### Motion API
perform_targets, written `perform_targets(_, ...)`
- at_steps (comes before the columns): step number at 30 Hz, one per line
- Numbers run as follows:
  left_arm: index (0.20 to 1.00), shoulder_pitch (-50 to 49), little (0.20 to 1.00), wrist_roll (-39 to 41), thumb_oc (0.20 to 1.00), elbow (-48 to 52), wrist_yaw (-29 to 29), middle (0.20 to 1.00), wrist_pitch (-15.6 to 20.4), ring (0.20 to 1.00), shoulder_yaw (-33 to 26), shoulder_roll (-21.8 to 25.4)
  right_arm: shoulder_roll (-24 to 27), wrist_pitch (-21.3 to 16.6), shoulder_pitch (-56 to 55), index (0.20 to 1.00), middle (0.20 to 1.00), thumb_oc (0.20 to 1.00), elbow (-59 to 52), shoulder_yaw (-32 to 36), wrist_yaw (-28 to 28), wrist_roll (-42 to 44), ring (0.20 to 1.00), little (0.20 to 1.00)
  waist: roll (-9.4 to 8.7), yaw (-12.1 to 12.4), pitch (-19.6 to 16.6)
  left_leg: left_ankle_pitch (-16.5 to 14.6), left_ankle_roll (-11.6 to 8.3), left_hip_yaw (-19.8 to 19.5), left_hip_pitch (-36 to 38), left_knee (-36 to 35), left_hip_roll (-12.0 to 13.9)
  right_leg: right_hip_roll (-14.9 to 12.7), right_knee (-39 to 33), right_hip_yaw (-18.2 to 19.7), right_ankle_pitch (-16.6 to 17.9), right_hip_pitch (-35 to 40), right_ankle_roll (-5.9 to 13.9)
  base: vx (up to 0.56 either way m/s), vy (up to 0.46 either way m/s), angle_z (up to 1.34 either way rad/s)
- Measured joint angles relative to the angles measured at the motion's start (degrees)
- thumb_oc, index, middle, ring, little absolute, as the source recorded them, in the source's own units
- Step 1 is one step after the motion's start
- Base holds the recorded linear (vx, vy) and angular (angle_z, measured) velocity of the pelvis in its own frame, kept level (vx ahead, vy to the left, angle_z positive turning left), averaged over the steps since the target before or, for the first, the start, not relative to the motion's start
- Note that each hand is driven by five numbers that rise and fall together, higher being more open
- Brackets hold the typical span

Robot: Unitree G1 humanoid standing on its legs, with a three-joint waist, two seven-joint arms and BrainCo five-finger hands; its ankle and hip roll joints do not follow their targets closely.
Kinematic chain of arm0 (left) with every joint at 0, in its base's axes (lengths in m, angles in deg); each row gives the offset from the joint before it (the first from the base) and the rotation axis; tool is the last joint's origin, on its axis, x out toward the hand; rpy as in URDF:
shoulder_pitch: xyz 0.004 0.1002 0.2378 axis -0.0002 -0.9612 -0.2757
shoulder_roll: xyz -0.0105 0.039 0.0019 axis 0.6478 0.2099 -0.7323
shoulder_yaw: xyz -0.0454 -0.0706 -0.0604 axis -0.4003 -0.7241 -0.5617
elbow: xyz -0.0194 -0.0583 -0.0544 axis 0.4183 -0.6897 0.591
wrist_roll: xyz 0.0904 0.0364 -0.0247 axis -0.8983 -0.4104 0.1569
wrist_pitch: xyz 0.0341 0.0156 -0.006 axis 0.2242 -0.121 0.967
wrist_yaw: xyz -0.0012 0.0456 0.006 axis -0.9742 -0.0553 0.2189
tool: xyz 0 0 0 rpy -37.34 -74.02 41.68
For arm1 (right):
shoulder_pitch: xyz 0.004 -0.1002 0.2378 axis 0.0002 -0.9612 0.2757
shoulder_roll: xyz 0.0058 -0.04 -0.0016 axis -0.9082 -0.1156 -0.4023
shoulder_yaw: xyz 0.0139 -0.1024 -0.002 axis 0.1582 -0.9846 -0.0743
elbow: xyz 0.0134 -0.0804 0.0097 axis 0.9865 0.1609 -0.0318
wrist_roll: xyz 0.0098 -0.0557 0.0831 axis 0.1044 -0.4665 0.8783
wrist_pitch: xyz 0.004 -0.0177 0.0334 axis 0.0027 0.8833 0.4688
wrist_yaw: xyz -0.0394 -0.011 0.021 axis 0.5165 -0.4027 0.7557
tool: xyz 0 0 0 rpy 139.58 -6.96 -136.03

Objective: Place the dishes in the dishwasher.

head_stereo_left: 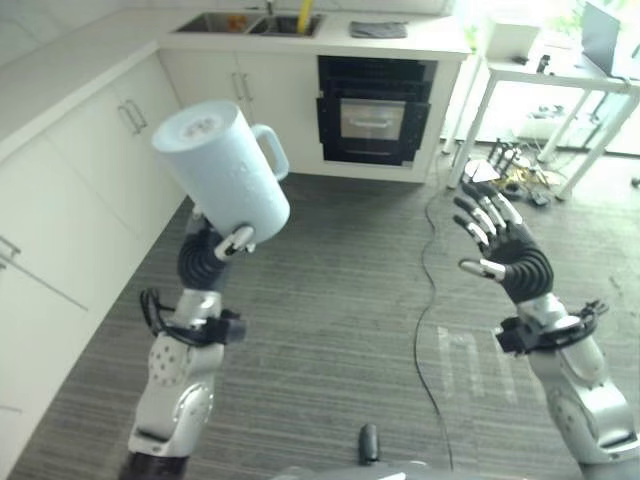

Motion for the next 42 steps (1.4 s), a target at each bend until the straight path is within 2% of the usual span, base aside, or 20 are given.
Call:
perform_targets(2, 0.200, 1.5, 0.200, 2.5, 0.200, -0.3, -0.9, 0.200, 0.0, 0.200, 1.3, -0.3, 0.1, -0.1, -0.2, 1.000, 1.000, 1.000, 0.3, 0.1, 1.0, 0.7, 1.000, 1.000, 0.51, -0.8, 0.7, 0.0, -0.19, 3.1, -2.1, 1.8, -0.3, -1.1, 0.0, -2.9, -0.1, 0.6, 0.51, -0.07, -0.093, 0.86)
perform_targets(3, 0.200, 4.1, 0.200, 4.0, 0.200, -1.8, -2.2, 0.200, -0.1, 0.200, 2.6, -1.0, 0.1, -0.3, -1.4, 1.000, 1.000, 1.000, 0.3, 0.9, 1.7, 0.7, 1.000, 1.000, 1.07, -2.1, 1.8, 0.7, -1.33, 8.3, -4.0, 3.7, -0.5, -2.5, 0.0, -6.5, -0.1, 1.4, 0.24, -0.11, -0.002, 1.97)
perform_targets(4, 0.200, 7.1, 0.200, 4.5, 0.200, -2.5, -3.1, 0.200, -0.3, 0.200, 3.6, -1.3, 0.5, -0.3, -2.6, 1.000, 1.000, 1.000, 0.3, 1.7, 2.5, 0.6, 1.000, 1.000, 1.98, -3.6, 2.9, 0.7, -2.17, 17.6, -5.2, 4.1, 0.6, -3.9, 0.0, -11.6, -1.5, 2.4, 0.04, -0.09, 0.060, 2.02)
perform_targets(5, 0.200, 8.2, 0.200, 4.5, 0.200, -2.1, -3.7, 0.200, -0.1, 0.200, 3.5, -1.0, 0.5, -0.3, -2.6, 1.000, 1.000, 1.000, 0.4, 2.5, 2.7, 0.4, 1.000, 1.000, 2.23, -3.2, 3.6, 0.8, -2.03, 22.3, -5.3, 3.9, 2.0, -4.7, 0.0, -12.9, -2.9, 2.5, 0.05, -0.05, 0.092, 1.53)
perform_targets(6, 0.200, 8.0, 0.200, 4.5, 0.200, -1.4, -3.7, 0.200, 0.5, 0.200, 2.9, -0.6, 0.3, -0.3, -1.8, 1.000, 1.000, 1.000, 0.2, 3.1, 2.2, 0.3, 1.000, 1.000, 2.24, -3.1, 3.5, 1.1, -1.83, 22.9, -4.6, 1.4, 2.7, -5.7, 0.0, -13.4, -2.9, 2.2, 0.73, -0.02, 0.094, 0.53)
perform_targets(8, 0.200, 7.5, 0.200, 4.4, 0.200, -1.4, -3.4, 0.200, 0.6, 0.200, 0.5, -0.3, 0.2, -0.5, -0.6, 1.000, 1.000, 1.000, 0.0, 5.3, 0.9, 0.5, 1.000, 1.000, 4.54, -3.4, 3.5, 3.7, -0.85, 18.1, 0.8, -7.3, 3.1, -6.1, 0.0, -11.9, -1.8, 2.3, 3.51, 0.00, 0.066, -0.25)
perform_targets(9, 0.200, 7.4, 0.200, 4.4, 0.200, -1.5, -3.4, 0.200, 0.7, 0.200, -0.4, -0.6, 0.3, -0.8, -1.3, 1.000, 1.000, 1.000, -0.1, 7.0, 0.7, 0.8, 1.000, 1.000, 6.67, -3.8, 3.8, 5.6, -2.26, 16.8, 2.1, -7.3, 4.2, -5.3, 0.0, -11.2, -1.8, 2.8, 4.17, 0.01, 0.036, -0.47)
perform_targets(10, 0.200, 6.7, 0.200, 4.4, 0.200, -1.4, -3.4, 0.200, 0.6, 0.200, -1.2, -0.8, -1.1, -1.0, -3.6, 1.000, 1.000, 1.000, -0.2, 7.8, 0.5, 1.0, 1.000, 1.000, 6.60, -4.8, 3.9, 5.3, -1.37, 16.9, 2.6, -7.4, 3.2, -6.2, 0.0, -10.7, -1.8, 3.1, 5.53, 0.00, 0.012, -0.25)
perform_targets(13, 0.200, 5.4, 0.200, 4.1, 0.200, -1.3, -3.6, 0.200, 0.4, 0.200, -1.4, -1.7, -2.7, -1.0, -6.8, 1.000, 1.000, 1.000, -0.4, 6.8, -1.1, 0.9, 1.000, 1.000, 5.51, -6.4, 3.8, 4.9, -0.69, 17.0, 2.9, -7.0, 1.5, -7.9, 0.0, -10.6, -1.1, 3.0, 6.40, 0.00, -0.003, 0.01)
perform_targets(25, 0.200, 5.7, 0.200, 3.1, 0.200, -1.3, -4.3, 0.200, 0.1, 0.200, -0.1, -0.2, -2.5, -1.0, -3.6, 1.000, 1.000, 1.000, -0.4, 3.9, 0.3, 0.7, 1.000, 1.000, 5.36, -7.1, 2.1, 4.7, -1.04, 18.2, 4.2, -7.0, 2.6, -6.2, 0.0, -8.5, -1.7, 3.5, 6.64, 0.01, -0.050, -0.06)
perform_targets(27, 0.200, 4.8, 0.200, 1.7, 0.200, -1.0, -5.1, 0.200, 0.1, 0.200, 0.6, 0.0, -2.3, -1.0, -3.7, 1.000, 1.000, 1.000, -0.4, 3.8, 0.2, 0.8, 1.000, 1.000, 4.70, -6.9, 1.3, 2.9, -2.42, 17.9, 2.5, -1.5, 2.5, -5.9, 0.0, -6.6, -2.2, 2.6, 5.47, 0.10, 0.002, -0.63)
perform_targets(28, 0.200, 2.7, 0.200, 1.0, 0.200, -0.2, -5.3, 0.200, 0.2, 0.200, 0.0, 0.4, -2.8, -0.9, -4.4, 1.000, 1.000, 1.000, -0.5, 2.4, -0.4, 1.1, 1.000, 1.000, 0.87, -5.7, 1.4, 1.6, -2.55, 12.7, -4.6, 13.8, 0.6, -7.2, 1.5, -1.8, -0.8, 1.1, 4.48, 0.09, 0.088, -1.78)
perform_targets(29, 0.200, -2.6, 0.200, 0.3, 0.200, 1.8, -5.0, 0.200, 0.9, 0.200, -1.0, -0.1, -2.7, -0.6, -4.2, 1.000, 1.000, 1.000, -1.5, 0.4, -1.8, 1.8, 1.000, 1.000, -1.55, -2.9, 0.5, -0.9, -1.11, 3.1, -8.2, 16.9, -4.4, -8.0, 2.2, 4.6, -0.6, -1.0, 6.29, 0.08, 0.177, -2.56)
perform_targets(30, 0.200, -5.4, 0.200, -0.7, 0.200, 2.0, -5.1, 0.200, 1.2, 0.200, -1.5, -0.2, -2.7, -0.9, -4.0, 1.000, 1.000, 1.000, -2.3, -0.3, -2.8, 2.0, 1.000, 1.000, -1.62, -2.0, 0.7, -2.3, 1.22, -0.5, -7.8, 11.8, -7.0, -8.2, 1.3, 7.6, -0.7, -1.3, 6.28, 0.05, 0.188, -2.48)
perform_targets(31, 0.200, -4.6, 0.200, -1.2, 0.200, -0.4, -5.8, 0.200, 0.7, 0.200, -1.2, 0.0, -2.6, -1.0, -4.0, 1.000, 1.000, 1.000, -1.9, -0.3, -2.6, 2.0, 1.000, 1.000, -0.17, -3.6, 0.9, -2.1, 2.98, 1.8, -8.5, 9.6, -7.2, -7.6, 1.3, 5.4, -0.6, -1.0, 6.59, 0.08, 0.183, -1.87)
perform_targets(32, 0.200, -2.4, 0.200, -1.5, 0.200, -3.5, -6.3, 0.200, 0.4, 0.200, -1.5, 0.3, -2.2, -1.3, -5.1, 1.000, 1.000, 1.000, -2.4, -0.4, -2.3, 2.0, 1.000, 1.000, 4.73, -5.2, 0.0, 0.5, 6.26, 4.5, -9.2, 8.2, -4.0, -4.3, 3.3, 3.4, -1.3, -1.3, 8.17, 0.10, 0.153, -1.43)
perform_targets(33, 0.200, -2.0, 0.200, -1.9, 0.200, -4.3, -6.2, 0.200, 0.4, 0.200, -1.5, 0.2, -1.9, -1.4, -5.9, 1.000, 1.000, 1.000, -2.4, -0.7, -2.4, 2.0, 1.000, 1.000, 5.47, -5.4, -0.4, 0.7, 6.17, 6.3, -9.2, 7.8, -2.6, -3.9, 7.5, 2.9, -2.5, -3.1, 7.99, 0.12, 0.133, -1.03)
perform_targets(34, 0.200, -1.3, 0.200, -2.1, 0.200, -3.8, -6.4, 0.200, 0.3, 0.200, -1.1, -0.3, -1.7, -1.5, -6.9, 1.000, 1.000, 1.000, -2.8, 0.4, -2.4, 2.0, 1.000, 1.000, 5.46, -6.5, -0.5, 0.8, 6.02, 6.3, -9.1, 5.9, -2.4, -4.6, 12.7, 1.7, -4.0, -4.1, 7.96, 0.12, 0.117, -0.47)
perform_targets(35, 0.200, -1.6, 0.200, -2.1, 0.200, -1.4, -6.9, 0.200, -0.9, 0.200, -1.2, 3.5, -2.7, -1.5, -10.9, 1.000, 1.000, 1.000, -4.1, 3.0, -3.7, 4.3, 1.000, 1.000, 2.36, -7.2, -0.3, 8.0, 3.71, 7.4, -0.8, -6.9, -3.9, -8.9, 0.0, -1.2, -7.4, 9.2, 8.98, 0.05, 0.045, 0.02)
perform_targets(42, 0.200, 0.5, 0.200, -1.8, 0.200, -1.4, -4.1, 0.200, 1.1, 0.200, -1.4, 1.9, -2.7, -2.8, -6.4, 1.000, 1.000, 1.000, 0.1, 0.9, -0.1, 1.4, 1.000, 1.000, 2.02, -6.1, -0.1, 8.6, 3.03, 7.3, -2.8, -6.8, -3.4, -8.6, 0.0, -4.2, -7.0, 7.4, 8.64, -0.02, -0.017, 0.08)
